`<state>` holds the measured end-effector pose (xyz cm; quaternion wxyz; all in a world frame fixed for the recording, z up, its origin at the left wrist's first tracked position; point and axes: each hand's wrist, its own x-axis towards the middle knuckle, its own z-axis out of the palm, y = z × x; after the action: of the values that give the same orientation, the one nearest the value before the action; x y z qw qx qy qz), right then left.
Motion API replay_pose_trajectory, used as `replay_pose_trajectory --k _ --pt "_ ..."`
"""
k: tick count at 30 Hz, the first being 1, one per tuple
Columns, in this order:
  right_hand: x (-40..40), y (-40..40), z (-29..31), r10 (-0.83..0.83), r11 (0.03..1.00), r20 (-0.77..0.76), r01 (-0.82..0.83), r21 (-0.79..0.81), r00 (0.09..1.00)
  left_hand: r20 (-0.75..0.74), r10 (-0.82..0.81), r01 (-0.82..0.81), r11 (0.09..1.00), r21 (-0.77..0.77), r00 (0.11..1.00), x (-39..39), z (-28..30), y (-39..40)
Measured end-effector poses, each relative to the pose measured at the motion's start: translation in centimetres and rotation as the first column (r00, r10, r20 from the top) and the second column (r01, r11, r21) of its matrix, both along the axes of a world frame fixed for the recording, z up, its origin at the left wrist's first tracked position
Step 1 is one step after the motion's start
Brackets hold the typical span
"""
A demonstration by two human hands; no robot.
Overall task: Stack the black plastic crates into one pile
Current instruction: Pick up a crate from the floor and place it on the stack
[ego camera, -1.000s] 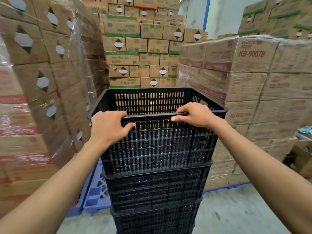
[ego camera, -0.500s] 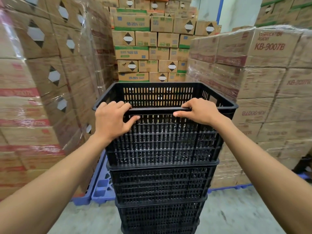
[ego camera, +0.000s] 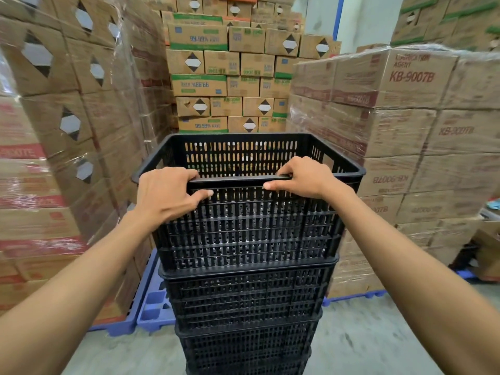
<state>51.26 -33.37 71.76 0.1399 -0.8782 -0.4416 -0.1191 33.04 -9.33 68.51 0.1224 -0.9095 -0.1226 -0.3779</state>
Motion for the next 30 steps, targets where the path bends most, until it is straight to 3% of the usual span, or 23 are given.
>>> replay_pose_trajectory --k 8,14,17,23,30 --pt "0.1 0.3 -0.3 0.083 0.996 0.084 -0.083 0.007 0.993 -0.047 0.055 -0.059 0.995 -0.082 0.997 -0.5 0.3 0.3" --pt "0.5 0.4 -1.4 -0.046 0.998 0.246 0.034 0.051 0.968 0.083 0.104 -0.106 0.994 0.017 0.991 0.5 -1.1 -1.1" --pt "0.3 0.2 -2.1 -0.046 0.995 0.339 0.011 0.103 0.94 0.119 0.121 -0.124 0.992 0.015 0.985 0.4 -1.9 -1.1" --pt "0.1 0.3 -1.4 -0.09 0.996 0.214 0.083 0.04 0.973 0.117 0.107 -0.103 0.994 -0.041 0.987 0.2 -2.1 -1.0" --pt "-0.7 -0.2 -2.5 -0.076 0.991 0.313 0.037 0.13 0.947 0.056 0.104 -0.099 0.991 -0.092 0.993 -0.3 -1.6 -1.4"
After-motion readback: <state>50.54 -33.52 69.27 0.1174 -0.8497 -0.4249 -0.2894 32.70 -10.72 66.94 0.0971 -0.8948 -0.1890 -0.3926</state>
